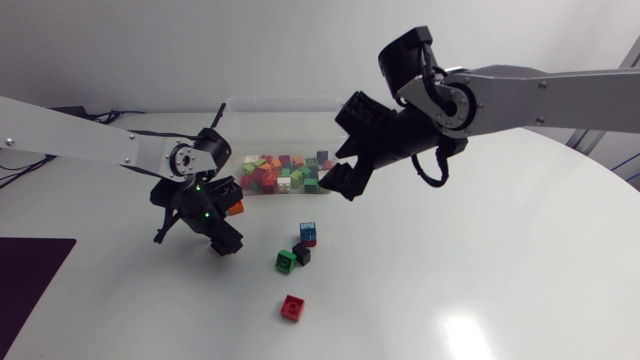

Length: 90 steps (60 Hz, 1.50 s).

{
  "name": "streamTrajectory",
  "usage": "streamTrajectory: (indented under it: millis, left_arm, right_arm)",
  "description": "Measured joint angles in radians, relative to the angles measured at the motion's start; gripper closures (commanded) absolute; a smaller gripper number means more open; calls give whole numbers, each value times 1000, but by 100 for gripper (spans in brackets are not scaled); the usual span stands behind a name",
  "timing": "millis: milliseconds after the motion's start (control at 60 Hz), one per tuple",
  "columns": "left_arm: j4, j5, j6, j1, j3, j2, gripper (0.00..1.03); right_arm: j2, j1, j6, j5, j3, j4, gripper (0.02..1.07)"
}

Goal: Place the duplo bricks in the container

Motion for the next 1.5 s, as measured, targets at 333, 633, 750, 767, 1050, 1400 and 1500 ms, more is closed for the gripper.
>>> streamTrajectory:
  millis: [333, 633, 750, 767, 1050, 1400, 1500]
  left_arm:
    - [-56, 1, -4, -10, 41, 50, 61]
    - [-91, 0, 0, -3, 39, -32, 61]
    - [-93, 0, 2, -3, 39, -134, 61]
    - [-93, 0, 5, -4, 39, -146, 61]
    - [-93, 5, 29, -33, 45, -283, 61]
    - [-35, 47, 37, -37, 163, -346, 61]
    - [-1, 69, 39, -35, 195, -346, 61]
  right_arm:
    - [97, 25, -193, -23, -51, -27, 11]
    - [282, 56, -273, -18, 3, -60, 11]
    - [329, 56, -289, -14, 50, -60, 11]
    - [336, 56, -290, -13, 57, -60, 11]
    - [426, 55, -320, -10, 147, -60, 14]
    - [486, 72, -345, -15, 208, -76, 57]
    - [487, 82, -346, -22, 209, -82, 77]
